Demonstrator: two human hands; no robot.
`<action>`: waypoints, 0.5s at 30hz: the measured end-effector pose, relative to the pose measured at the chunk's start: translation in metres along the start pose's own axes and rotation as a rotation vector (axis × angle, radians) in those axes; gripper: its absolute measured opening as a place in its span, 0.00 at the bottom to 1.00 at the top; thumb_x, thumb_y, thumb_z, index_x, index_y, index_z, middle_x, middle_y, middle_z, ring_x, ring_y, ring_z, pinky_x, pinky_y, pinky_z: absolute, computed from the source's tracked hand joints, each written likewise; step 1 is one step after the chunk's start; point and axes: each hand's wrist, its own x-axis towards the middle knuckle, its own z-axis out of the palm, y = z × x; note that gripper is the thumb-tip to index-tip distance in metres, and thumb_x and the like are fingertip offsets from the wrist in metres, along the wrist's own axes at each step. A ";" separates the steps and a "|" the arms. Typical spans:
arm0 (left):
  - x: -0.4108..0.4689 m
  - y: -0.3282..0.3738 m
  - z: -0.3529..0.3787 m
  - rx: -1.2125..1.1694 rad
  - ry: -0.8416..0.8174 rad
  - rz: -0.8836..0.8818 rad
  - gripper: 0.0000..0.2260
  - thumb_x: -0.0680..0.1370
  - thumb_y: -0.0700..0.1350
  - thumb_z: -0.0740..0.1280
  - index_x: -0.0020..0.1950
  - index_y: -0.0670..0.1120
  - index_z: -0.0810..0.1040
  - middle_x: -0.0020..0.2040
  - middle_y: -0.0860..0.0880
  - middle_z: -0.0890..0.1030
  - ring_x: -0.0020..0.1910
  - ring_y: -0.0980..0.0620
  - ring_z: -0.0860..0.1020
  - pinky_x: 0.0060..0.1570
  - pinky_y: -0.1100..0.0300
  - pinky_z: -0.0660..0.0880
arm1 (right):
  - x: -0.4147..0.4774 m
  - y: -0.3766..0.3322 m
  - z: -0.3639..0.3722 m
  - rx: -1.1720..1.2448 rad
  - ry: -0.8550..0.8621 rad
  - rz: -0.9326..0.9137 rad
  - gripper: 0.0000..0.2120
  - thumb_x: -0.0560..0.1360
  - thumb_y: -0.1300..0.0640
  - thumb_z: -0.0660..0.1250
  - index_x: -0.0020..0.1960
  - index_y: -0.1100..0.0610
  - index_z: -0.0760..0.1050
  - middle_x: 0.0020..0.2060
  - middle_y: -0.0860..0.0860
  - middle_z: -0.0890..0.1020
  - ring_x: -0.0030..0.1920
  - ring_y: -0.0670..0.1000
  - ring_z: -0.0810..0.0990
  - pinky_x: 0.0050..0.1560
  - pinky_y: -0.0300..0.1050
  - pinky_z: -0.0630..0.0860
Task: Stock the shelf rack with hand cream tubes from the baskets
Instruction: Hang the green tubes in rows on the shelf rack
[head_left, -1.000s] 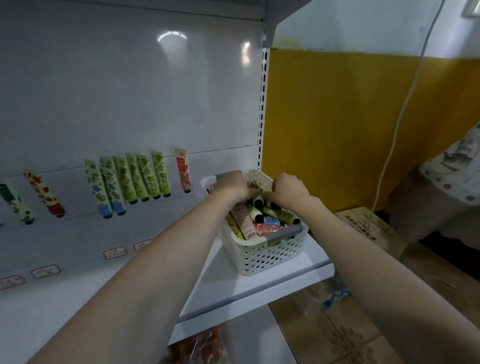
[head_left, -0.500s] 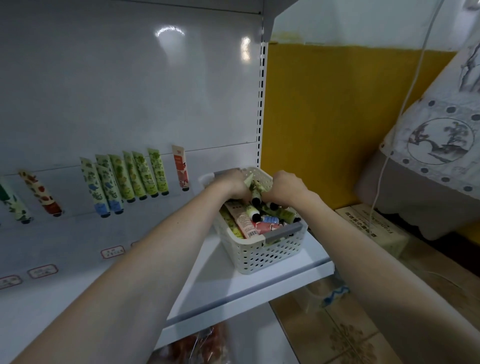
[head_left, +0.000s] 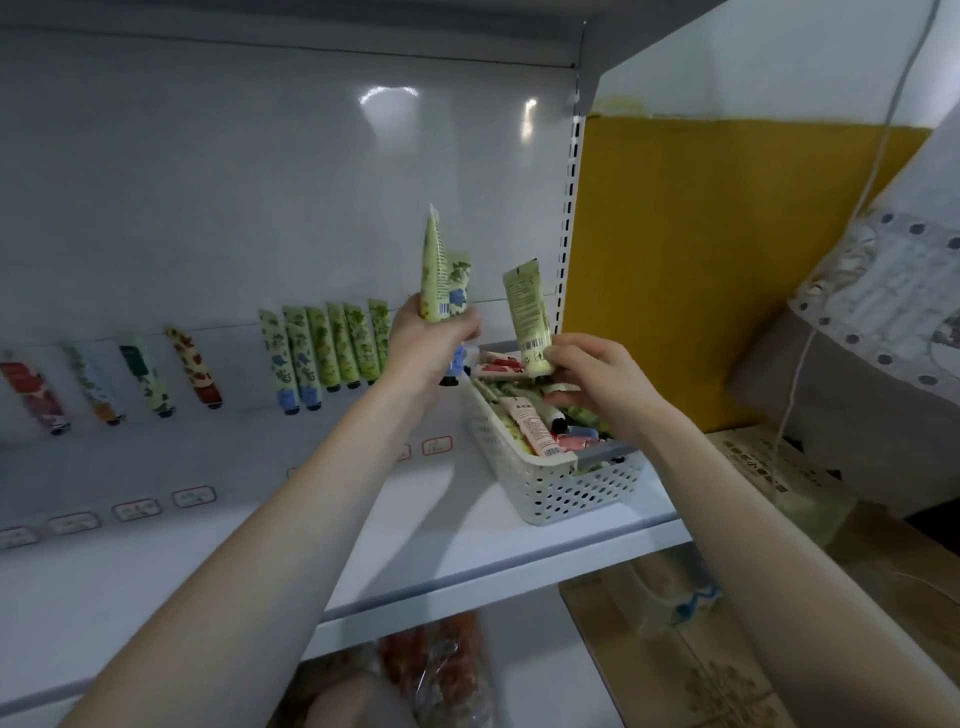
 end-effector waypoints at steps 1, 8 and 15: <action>-0.005 0.004 -0.009 -0.031 0.007 0.018 0.09 0.73 0.38 0.71 0.48 0.48 0.73 0.44 0.49 0.80 0.39 0.56 0.79 0.35 0.66 0.75 | -0.006 -0.001 0.008 0.054 -0.061 0.016 0.07 0.78 0.62 0.61 0.52 0.58 0.77 0.46 0.55 0.81 0.46 0.50 0.80 0.38 0.39 0.81; -0.041 0.021 -0.071 0.030 0.100 0.196 0.11 0.70 0.43 0.75 0.45 0.51 0.74 0.45 0.51 0.81 0.48 0.50 0.80 0.51 0.57 0.77 | -0.036 0.002 0.076 -0.066 -0.194 -0.126 0.08 0.75 0.62 0.66 0.53 0.58 0.78 0.48 0.55 0.82 0.45 0.49 0.81 0.44 0.42 0.81; -0.058 0.019 -0.120 0.110 0.267 0.188 0.10 0.72 0.37 0.71 0.51 0.43 0.74 0.41 0.52 0.78 0.40 0.54 0.78 0.37 0.69 0.74 | -0.043 0.011 0.143 -0.206 -0.208 -0.190 0.14 0.70 0.61 0.73 0.54 0.57 0.75 0.45 0.58 0.78 0.42 0.51 0.77 0.43 0.43 0.77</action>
